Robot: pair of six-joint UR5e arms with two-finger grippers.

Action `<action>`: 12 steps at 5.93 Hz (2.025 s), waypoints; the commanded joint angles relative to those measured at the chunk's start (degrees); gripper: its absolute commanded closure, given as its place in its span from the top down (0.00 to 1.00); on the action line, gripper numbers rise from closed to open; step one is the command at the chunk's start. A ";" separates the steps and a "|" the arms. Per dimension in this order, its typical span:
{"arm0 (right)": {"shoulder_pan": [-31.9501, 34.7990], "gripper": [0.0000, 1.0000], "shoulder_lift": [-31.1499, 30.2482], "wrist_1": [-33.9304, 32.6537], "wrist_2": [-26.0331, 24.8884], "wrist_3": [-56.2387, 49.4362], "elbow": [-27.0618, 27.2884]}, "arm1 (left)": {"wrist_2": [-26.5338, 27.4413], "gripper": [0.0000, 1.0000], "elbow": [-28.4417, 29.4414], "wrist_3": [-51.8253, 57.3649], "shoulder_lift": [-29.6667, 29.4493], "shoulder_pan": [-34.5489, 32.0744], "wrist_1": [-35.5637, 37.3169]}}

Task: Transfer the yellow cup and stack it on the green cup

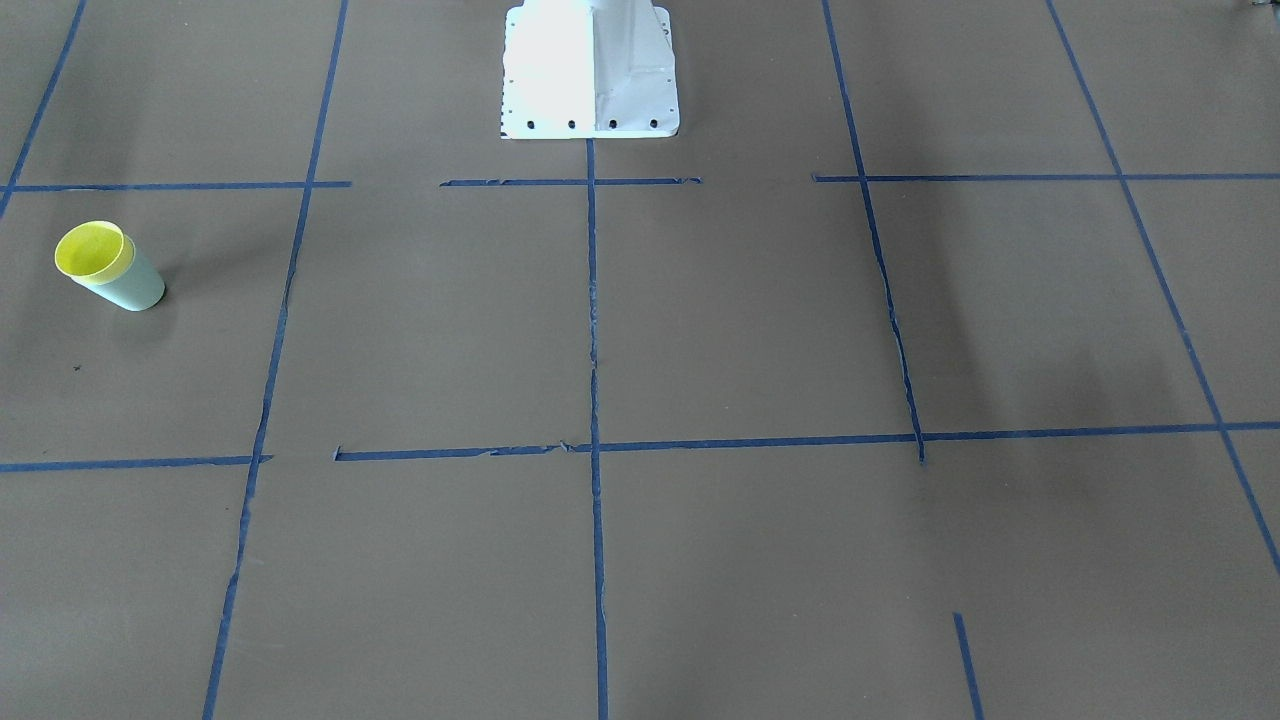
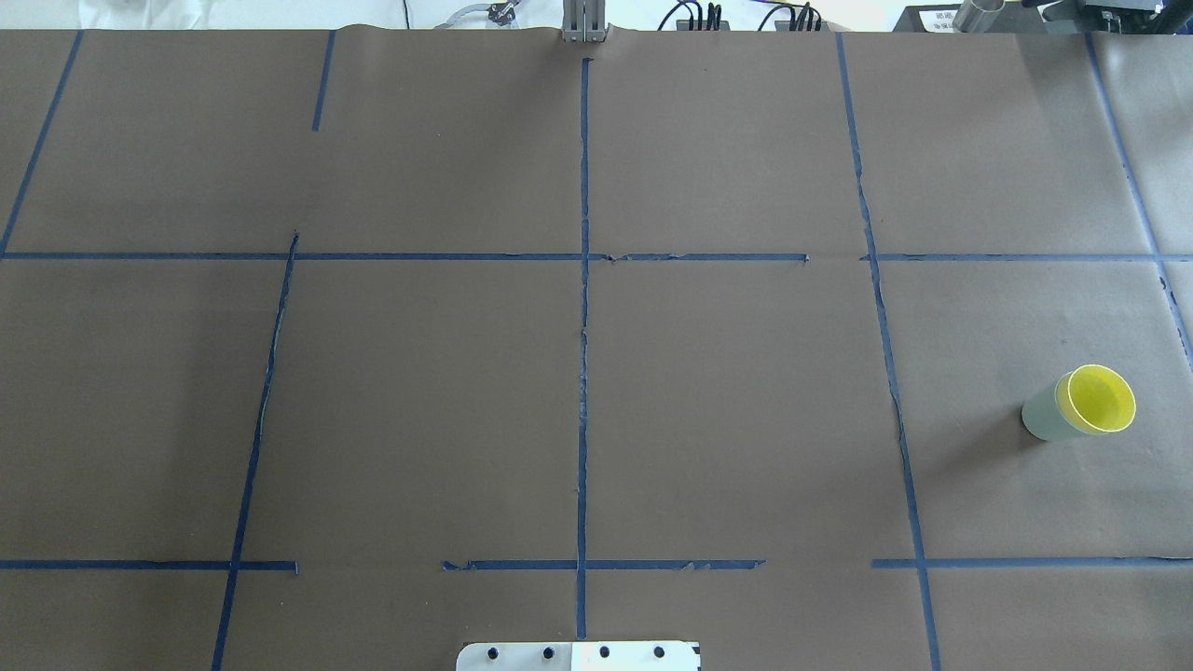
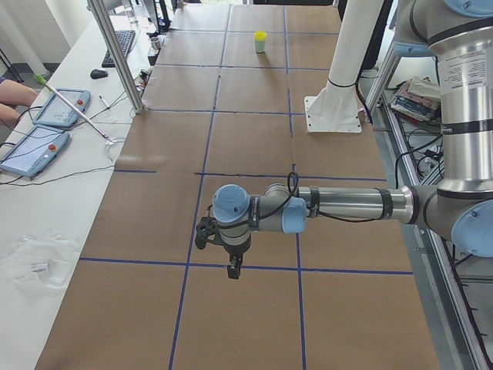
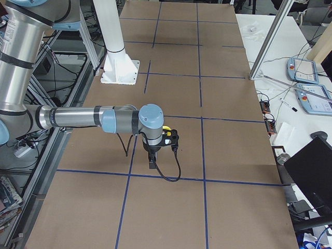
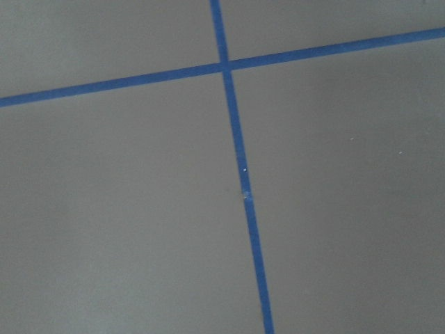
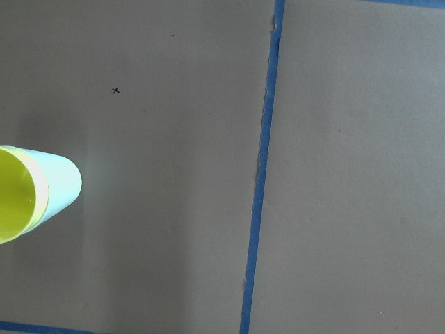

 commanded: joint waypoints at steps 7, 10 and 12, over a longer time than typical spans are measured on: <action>0.00 1.00 0.00 0.35 0.18 -0.17 -0.27 | 0.63 1.00 -4.02 0.13 2.15 -2.35 6.09; 0.00 1.00 0.00 0.44 0.18 -0.17 -0.27 | 0.63 1.00 -4.18 0.13 2.32 -2.35 6.18; 0.00 1.00 0.00 0.44 0.18 -0.17 -0.27 | 0.63 1.00 -4.18 0.13 2.41 -2.35 6.18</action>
